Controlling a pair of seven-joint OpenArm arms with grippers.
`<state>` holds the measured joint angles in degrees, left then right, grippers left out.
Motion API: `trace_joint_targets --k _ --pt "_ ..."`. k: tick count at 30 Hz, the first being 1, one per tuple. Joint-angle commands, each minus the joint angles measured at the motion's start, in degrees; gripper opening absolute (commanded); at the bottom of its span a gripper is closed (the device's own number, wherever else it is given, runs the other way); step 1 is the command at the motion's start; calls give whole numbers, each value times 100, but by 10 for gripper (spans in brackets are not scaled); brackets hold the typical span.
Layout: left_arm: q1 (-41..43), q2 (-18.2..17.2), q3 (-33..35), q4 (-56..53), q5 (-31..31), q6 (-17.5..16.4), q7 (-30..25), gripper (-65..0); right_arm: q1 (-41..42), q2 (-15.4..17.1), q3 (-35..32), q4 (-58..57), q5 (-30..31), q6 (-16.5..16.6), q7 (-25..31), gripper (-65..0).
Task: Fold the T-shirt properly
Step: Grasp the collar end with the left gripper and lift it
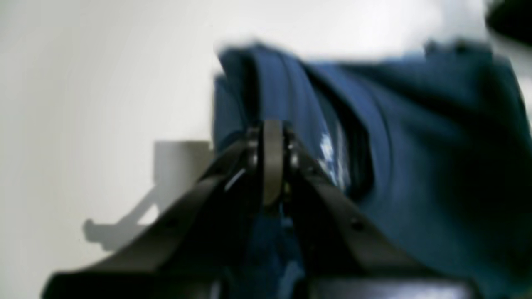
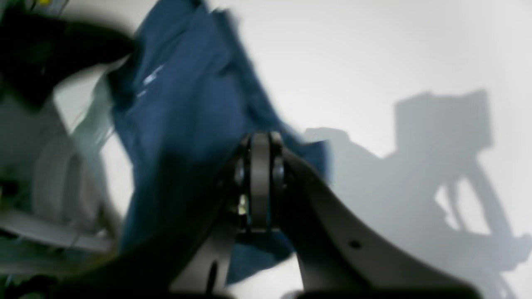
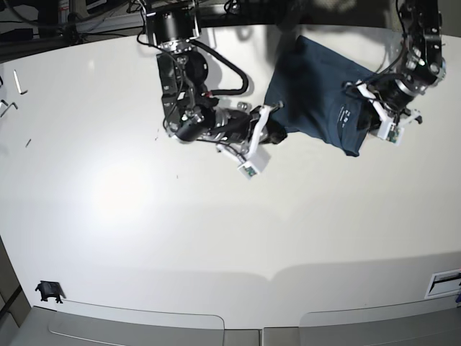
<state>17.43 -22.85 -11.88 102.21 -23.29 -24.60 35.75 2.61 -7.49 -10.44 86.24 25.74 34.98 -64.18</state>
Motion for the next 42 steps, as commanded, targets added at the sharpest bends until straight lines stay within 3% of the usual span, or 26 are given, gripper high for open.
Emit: trace_joint_targets --k 1,8,16,19,22,24,28,32,35,39,42 --pt "-129 -81 -28 83 -76 -20 -151 -650 26 -59 -118 105 186 61 85 -650" --pt "-415 -90 -28 83 -22 -20 -146 -650 -297 -61 -1132 107 129 61 72 -650" --pt "-396 -280 -92 87 -15 -15 -28 -650 284 -133 -1967 442 72 63 114 -650" --pt "-398 -306 -315 90 -13 31 -28 -650 479 -151 -2284 439 -623 63 229 -650" --pt "-396 -306 -684 90 -13 356 -26 -650 516 -151 -2745 428 -1414 59 612 -650" --pt "-396 -306 -973 90 -15 387 -24 -650 514 -151 -3023 369 -1764 55 693 -650" --pt "-391 -306 -1355 90 -15 385 -9 -650 514 -151 -3333 -7 -2142 46 1078 -650" --pt "-306 -304 -1392 90 -35 385 42 -650 518 -151 -3346 -682 -2450 42 1755 -650" --pt "-149 -304 -1392 90 -35 385 17 -650 518 -151 -3340 -1263 -2649 2 1956 -650" --pt "46 -304 -1392 87 -33 385 17 -650 516 -151 -3213 -1853 -3318 -824 1663 -650" --pt "149 -304 -1392 87 -31 385 15 -650 514 -151 -2758 -1980 -3856 -1510 1377 -650"
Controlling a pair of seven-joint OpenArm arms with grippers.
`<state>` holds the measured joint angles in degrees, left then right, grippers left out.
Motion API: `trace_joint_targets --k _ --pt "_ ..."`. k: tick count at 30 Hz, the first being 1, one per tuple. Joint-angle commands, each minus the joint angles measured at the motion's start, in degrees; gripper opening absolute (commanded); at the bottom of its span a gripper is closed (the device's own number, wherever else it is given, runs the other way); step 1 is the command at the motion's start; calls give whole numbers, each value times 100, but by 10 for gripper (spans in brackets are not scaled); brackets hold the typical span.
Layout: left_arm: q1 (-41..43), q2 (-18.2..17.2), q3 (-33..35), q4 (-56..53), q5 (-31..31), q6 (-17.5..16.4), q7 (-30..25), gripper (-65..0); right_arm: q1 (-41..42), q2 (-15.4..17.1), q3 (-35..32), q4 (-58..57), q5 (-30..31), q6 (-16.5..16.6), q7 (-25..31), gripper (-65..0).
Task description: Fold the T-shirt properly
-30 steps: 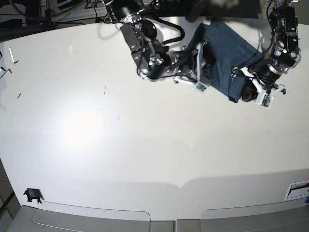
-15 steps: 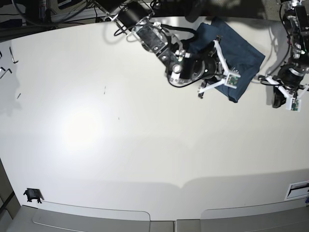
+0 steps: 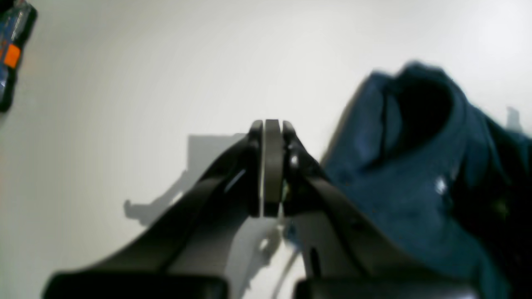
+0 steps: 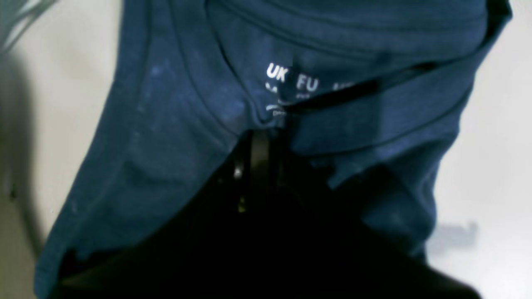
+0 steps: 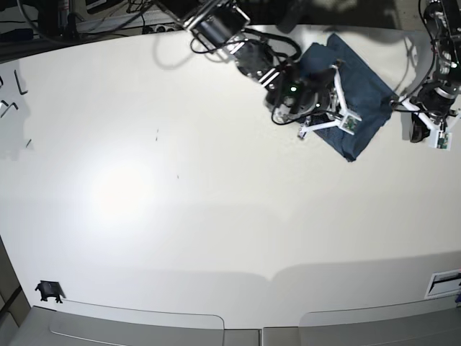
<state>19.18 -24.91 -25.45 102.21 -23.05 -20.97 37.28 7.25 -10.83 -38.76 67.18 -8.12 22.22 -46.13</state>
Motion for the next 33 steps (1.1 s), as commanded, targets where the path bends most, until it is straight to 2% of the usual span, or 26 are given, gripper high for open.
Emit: trace_joint_targets --k 1,3,8,14,17,21,25,33 --pt "-13 -96 -35 87 -55 22 -131 -650 55 183 295 -72 -540 -391 -459 -650" --pt "22 -98 -35 87 -57 22 -133 -650 57 219 835 -72 -516 -553 -444 -650" --pt "20 -96 -35 85 -59 22 -133 -650 52 586 2291 -72 -225 -662 -599 -650" --pt "20 -96 -35 85 -59 22 -138 -650 28 1200 3816 -72 487 -649 -925 -650" --pt "20 -96 -35 85 -59 22 -136 -650 -20 1554 4385 -68 828 -483 -1021 -650" --pt "17 -96 -35 85 -59 22 -138 -650 -225 1915 4894 -66 1449 -131 -1268 -650" --pt "20 -96 -35 85 -105 22 -133 -650 -555 2105 5191 -42 1862 122 -1440 -650" --pt "22 -96 -35 85 -103 22 -131 -650 -1327 2146 5292 413 1952 199 -1443 -650"
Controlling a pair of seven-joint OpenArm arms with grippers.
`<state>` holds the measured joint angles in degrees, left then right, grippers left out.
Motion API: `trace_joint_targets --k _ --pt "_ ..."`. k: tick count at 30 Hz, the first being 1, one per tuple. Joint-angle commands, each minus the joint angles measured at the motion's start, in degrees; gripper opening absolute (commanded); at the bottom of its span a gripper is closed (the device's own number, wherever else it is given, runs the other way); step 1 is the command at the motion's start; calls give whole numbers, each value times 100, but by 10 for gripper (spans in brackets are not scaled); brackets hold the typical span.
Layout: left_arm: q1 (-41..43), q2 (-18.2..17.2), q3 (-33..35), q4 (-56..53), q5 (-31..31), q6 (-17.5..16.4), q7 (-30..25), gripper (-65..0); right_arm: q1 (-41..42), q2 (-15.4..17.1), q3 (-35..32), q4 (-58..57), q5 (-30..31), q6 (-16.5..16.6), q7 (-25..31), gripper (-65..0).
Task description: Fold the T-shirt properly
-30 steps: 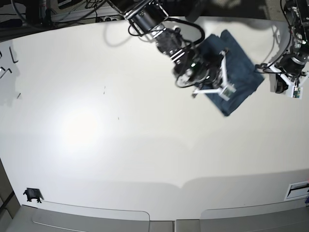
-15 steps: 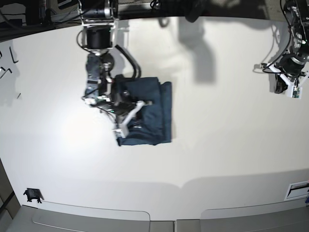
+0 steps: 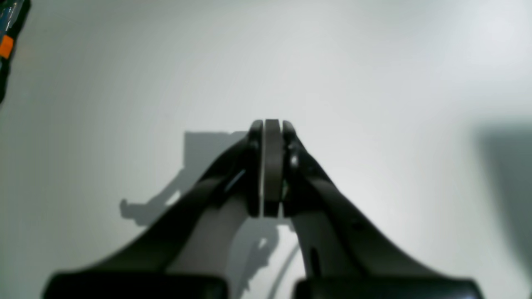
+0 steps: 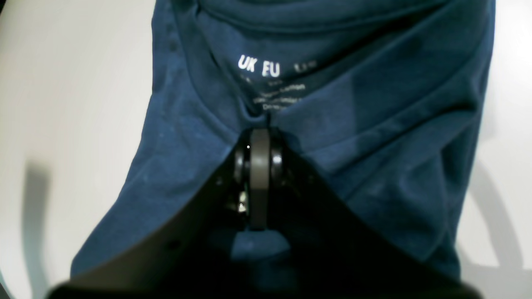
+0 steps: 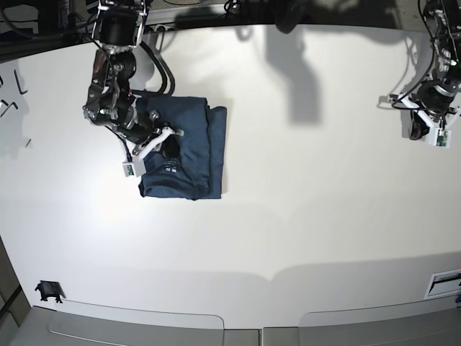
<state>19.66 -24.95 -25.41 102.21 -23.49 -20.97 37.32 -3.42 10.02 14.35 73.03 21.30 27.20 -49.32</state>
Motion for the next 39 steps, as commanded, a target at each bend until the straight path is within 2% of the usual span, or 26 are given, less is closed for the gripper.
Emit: trace_joint_targets --k 1,12,20,26,30,35,39 --pt "-26 -92 -39 85 -59 22 -133 -650 -343 61 -20 -72 -992 -299 -1123 -650" --pt "-28 -92 -39 85 -59 22 -138 -650 -542 66 -20 1237 -988 -299 -1137 -650" --pt "-26 -92 -39 85 -59 22 -138 -650 234 61 -22 1825 -409 -299 -1034 -650" --pt "-26 -92 -39 85 -59 20 -138 -650 1290 61 -22 1823 -269 -299 -352 -650" --pt "-28 -92 -39 85 -59 20 -138 -650 1950 31 -22 1821 -308 -299 -223 -650" --pt "-28 -92 -39 85 -59 22 -142 -650 2636 -2 -74 1655 -330 -299 271 -650" --pt "-28 -92 -39 85 -59 20 -144 -650 3217 -2 -92 1226 -330 -297 1012 -650"
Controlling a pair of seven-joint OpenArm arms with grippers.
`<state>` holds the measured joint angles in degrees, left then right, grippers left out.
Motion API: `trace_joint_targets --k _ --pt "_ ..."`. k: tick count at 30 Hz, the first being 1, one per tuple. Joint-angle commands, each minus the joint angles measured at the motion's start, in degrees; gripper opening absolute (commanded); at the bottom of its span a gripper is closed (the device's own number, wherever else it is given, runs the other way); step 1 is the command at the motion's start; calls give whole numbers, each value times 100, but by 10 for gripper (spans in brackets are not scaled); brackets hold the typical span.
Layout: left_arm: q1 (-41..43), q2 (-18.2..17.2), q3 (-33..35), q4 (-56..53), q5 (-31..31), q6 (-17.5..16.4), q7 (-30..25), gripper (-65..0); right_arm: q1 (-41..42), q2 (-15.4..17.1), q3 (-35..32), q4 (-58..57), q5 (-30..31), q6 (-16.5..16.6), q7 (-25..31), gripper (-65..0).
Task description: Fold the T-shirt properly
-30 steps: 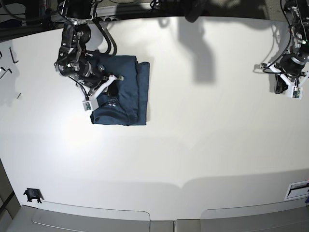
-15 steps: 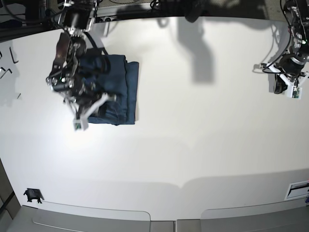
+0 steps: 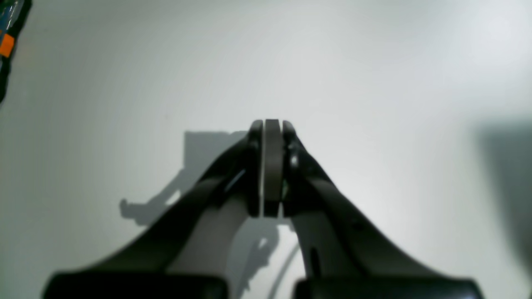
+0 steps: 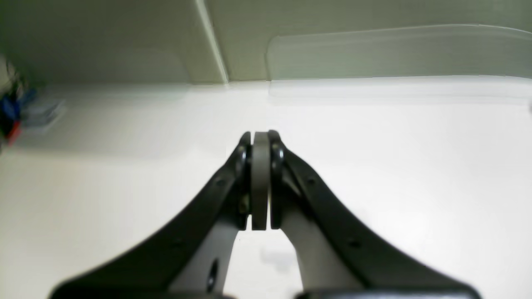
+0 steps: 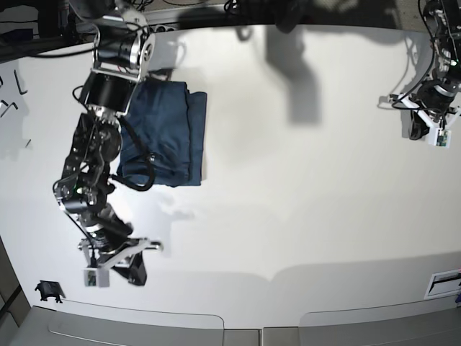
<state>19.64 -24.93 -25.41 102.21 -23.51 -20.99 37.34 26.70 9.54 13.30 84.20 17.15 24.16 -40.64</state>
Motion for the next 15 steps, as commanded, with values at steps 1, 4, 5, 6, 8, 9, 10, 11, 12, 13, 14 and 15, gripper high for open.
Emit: trace_joint_targets --k 1,4,5,6,8,9,10,11,12,13,14,15 --pt "-26 -92 -39 85 -57 24 -157 -650 326 46 15 -11 85 4 433 -650" --pt "-24 -59 -39 85 -57 22 -188 -650 597 46 15 -339 83 7 1305 -650" --pt "-26 -46 -39 85 -55 22 -188 -650 673 44 15 -446 81 7 1480 -650" --pt "-24 -46 -39 85 -55 22 -190 -650 741 44 15 -549 55 7 1582 -650" --pt "-24 -33 -39 83 -55 22 -188 -650 831 37 15 -741 -216 7 1742 -650" --pt "-24 -31 -39 83 -55 22 -190 -650 859 24 24 -831 -380 7 1788 -650" --pt "-24 -31 -39 83 -55 22 -205 -650 872 24 24 -914 -518 7 1794 -650" --pt "-24 -33 -39 83 -52 22 -225 -650 870 26 24 -975 -592 4 1794 -650" --pt "-26 -31 -39 83 -55 22 -229 -650 868 28 24 -1025 -660 4 1794 -650" --pt "-26 -31 -39 85 -55 22 -240 -650 866 28 24 -1071 -699 4 1794 -650" --pt "-24 -31 -37 83 -55 22 -273 -650 868 31 24 -1104 -745 4 1794 -650" --pt "-26 -31 -39 83 -55 22 -271 -650 868 28 24 -1121 -846 4 1794 -650"
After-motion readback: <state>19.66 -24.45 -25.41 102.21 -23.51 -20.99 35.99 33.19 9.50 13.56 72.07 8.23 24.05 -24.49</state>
